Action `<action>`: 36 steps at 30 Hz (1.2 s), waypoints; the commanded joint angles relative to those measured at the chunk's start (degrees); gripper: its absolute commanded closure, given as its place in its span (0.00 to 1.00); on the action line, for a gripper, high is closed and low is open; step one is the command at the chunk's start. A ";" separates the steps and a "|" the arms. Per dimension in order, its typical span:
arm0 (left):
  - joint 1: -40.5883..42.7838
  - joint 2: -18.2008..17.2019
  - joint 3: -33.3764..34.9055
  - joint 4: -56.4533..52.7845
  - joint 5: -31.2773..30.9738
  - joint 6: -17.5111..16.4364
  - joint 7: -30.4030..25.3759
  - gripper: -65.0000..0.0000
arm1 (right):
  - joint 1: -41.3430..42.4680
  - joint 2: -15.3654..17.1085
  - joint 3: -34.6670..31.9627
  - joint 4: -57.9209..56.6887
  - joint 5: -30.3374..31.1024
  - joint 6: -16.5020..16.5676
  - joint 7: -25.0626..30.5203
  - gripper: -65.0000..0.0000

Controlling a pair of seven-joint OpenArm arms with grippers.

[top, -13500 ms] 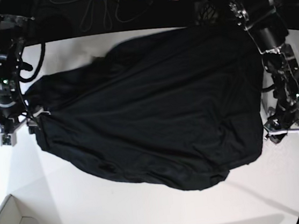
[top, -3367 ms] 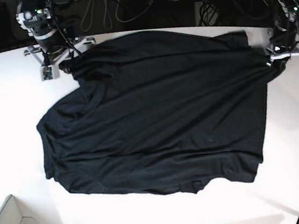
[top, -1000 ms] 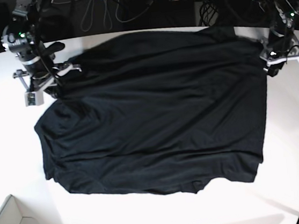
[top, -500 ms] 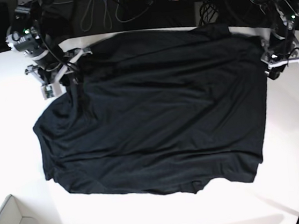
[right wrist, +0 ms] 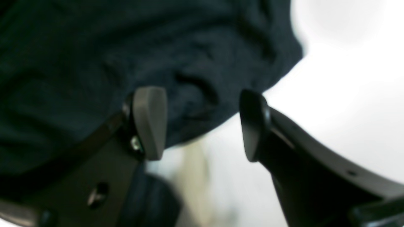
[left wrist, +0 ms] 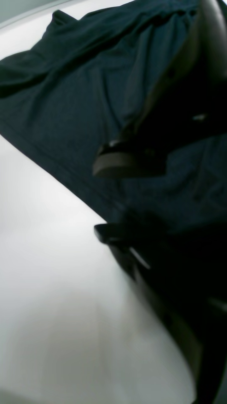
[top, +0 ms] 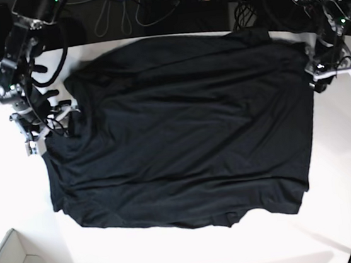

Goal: Layout the t-shirt on the table in an organized manner, then fold the t-shirt properly
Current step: 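Grasp the shirt corners with both grippers and pull them apart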

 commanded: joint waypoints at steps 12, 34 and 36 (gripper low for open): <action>-5.32 -1.20 0.13 -10.51 -0.16 -0.32 -0.60 0.64 | 4.72 6.17 0.04 -13.99 0.17 -0.45 11.12 0.45; -15.34 -0.68 2.32 -11.83 5.82 -0.32 -0.69 0.64 | 11.49 11.97 0.13 -14.34 -7.57 -2.39 14.55 1.00; -15.43 -0.68 3.03 -11.39 5.82 -0.32 -0.69 0.64 | 12.28 12.24 0.04 -14.34 -7.57 -2.39 14.55 1.00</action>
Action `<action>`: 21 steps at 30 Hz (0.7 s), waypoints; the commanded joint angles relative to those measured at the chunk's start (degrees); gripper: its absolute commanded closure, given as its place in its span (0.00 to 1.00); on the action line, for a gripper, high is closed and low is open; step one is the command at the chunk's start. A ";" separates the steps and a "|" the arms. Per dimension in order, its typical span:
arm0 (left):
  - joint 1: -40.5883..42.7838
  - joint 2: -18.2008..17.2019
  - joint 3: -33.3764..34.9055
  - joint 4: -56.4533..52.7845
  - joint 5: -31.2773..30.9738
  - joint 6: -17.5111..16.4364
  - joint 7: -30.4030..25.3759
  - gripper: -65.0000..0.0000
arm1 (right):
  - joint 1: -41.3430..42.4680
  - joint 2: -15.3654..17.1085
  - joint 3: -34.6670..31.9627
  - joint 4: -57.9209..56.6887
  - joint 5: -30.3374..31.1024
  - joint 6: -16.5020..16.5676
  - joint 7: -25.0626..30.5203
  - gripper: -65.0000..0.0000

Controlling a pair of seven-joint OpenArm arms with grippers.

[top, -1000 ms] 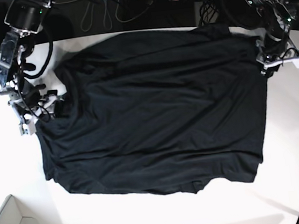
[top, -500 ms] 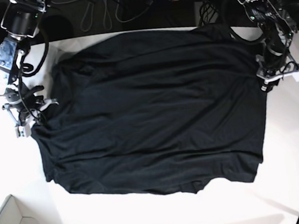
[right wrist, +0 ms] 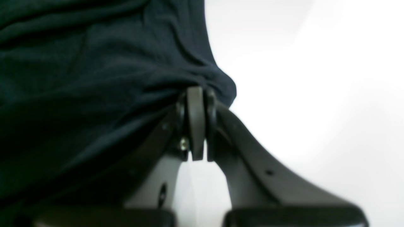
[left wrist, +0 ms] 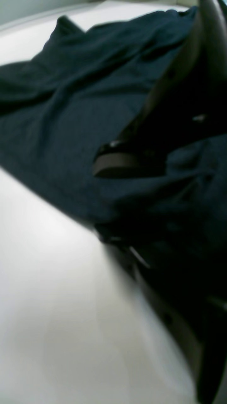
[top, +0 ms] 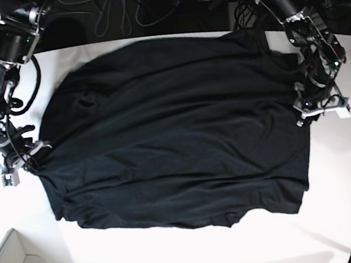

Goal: Layout the t-shirt on the table in an organized manner, then fold the t-shirt properly
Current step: 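Grasp the shirt corners with both grippers and pull them apart, then lift the shirt edge with both grippers and shift it toward the collar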

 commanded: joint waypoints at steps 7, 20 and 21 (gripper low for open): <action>-2.96 -0.61 -0.08 1.99 -0.76 -0.38 -0.78 0.64 | 1.80 4.32 -3.17 -1.13 0.43 -0.18 1.13 0.91; 14.97 -0.52 0.10 19.48 -17.03 -0.30 -0.16 0.63 | -1.81 1.42 3.07 9.07 0.61 -0.09 0.60 0.48; 16.21 -0.43 0.19 19.31 -17.47 -0.30 -0.16 0.63 | -2.86 0.80 3.51 10.56 0.61 -0.09 0.60 0.48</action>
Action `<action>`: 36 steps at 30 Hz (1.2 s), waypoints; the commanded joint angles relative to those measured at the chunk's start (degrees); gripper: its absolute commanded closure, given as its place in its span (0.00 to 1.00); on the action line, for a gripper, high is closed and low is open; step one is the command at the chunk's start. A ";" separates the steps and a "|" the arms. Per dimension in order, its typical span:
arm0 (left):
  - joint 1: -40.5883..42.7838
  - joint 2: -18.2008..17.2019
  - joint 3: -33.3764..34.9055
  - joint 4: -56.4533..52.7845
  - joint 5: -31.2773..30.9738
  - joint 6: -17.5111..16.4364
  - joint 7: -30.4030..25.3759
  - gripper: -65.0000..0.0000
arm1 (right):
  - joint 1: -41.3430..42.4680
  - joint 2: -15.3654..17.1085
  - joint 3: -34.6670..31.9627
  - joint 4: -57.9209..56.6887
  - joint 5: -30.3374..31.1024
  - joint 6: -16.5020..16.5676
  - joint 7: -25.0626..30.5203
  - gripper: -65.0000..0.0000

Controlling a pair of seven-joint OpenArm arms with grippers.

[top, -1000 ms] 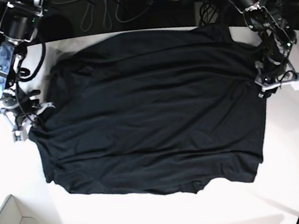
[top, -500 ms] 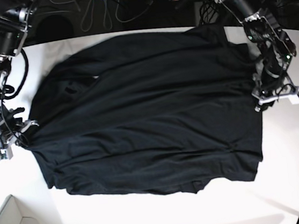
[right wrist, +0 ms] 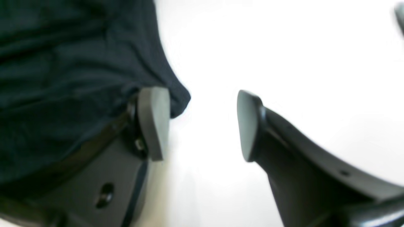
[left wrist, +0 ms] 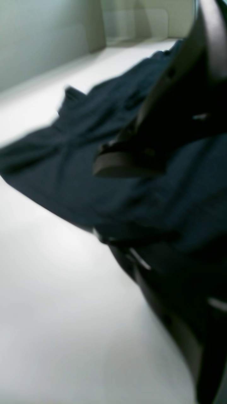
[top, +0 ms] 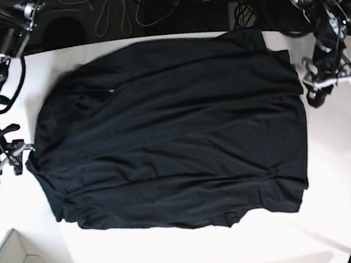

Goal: Layout the t-shirt on the table in an organized manner, then fold the t-shirt properly
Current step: 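Lift the shirt edge with both grippers and shift it toward the collar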

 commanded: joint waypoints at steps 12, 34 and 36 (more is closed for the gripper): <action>2.06 0.34 10.28 -3.23 3.63 -0.45 -1.28 0.64 | -9.34 -12.32 -0.45 15.01 0.82 0.72 1.22 0.48; -19.66 -0.72 11.07 -15.89 17.52 -0.45 -4.97 0.64 | -13.56 -12.32 -3.35 16.15 0.74 0.72 1.22 0.47; -18.16 -0.63 11.07 -11.76 17.52 -0.45 -4.97 0.64 | -13.48 -12.23 -3.26 16.24 0.74 0.72 1.22 0.47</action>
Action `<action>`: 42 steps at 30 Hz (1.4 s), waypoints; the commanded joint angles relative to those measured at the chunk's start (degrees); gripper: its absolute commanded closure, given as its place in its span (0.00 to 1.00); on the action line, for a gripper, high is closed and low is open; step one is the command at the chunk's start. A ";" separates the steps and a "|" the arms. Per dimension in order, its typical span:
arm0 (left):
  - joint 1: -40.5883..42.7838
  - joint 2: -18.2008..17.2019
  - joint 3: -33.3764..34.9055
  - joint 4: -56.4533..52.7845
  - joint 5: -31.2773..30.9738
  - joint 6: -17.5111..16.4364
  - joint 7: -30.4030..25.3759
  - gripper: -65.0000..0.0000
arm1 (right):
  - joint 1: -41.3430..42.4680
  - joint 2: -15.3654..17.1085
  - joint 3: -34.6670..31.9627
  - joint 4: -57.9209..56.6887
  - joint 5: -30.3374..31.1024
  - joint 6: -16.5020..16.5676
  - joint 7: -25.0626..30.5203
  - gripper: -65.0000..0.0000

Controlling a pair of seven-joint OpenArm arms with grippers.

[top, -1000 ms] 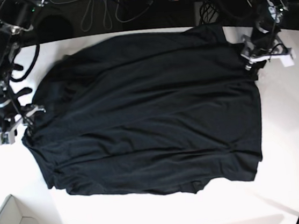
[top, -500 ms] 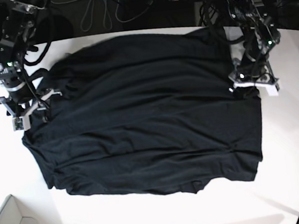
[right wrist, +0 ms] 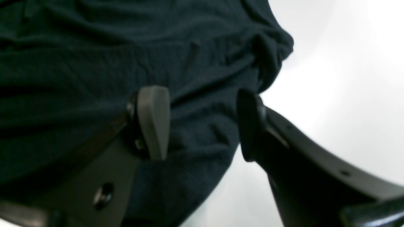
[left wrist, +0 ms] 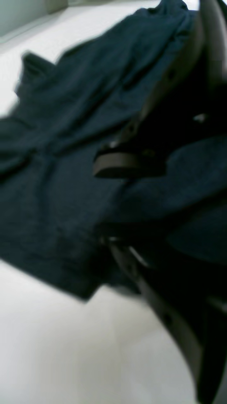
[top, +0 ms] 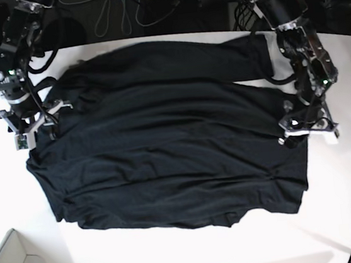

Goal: Layout the t-shirt on the table in an organized manner, then fold the t-shirt properly
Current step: 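Lift the shirt edge with both grippers and shift it toward the collar, then lower the shirt with both grippers and release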

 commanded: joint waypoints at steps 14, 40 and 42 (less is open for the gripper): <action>21.68 2.33 -0.34 18.52 -11.37 -0.10 7.25 0.50 | -1.25 0.23 1.07 5.71 0.89 0.13 1.65 0.37; 22.20 -0.92 2.47 11.58 -2.31 -0.62 7.60 1.00 | -6.17 -3.38 1.07 9.23 0.98 0.13 1.74 0.36; 22.20 -1.18 0.18 12.81 -2.40 -0.62 7.69 1.00 | -6.34 -3.55 0.98 9.23 0.98 0.13 1.65 0.37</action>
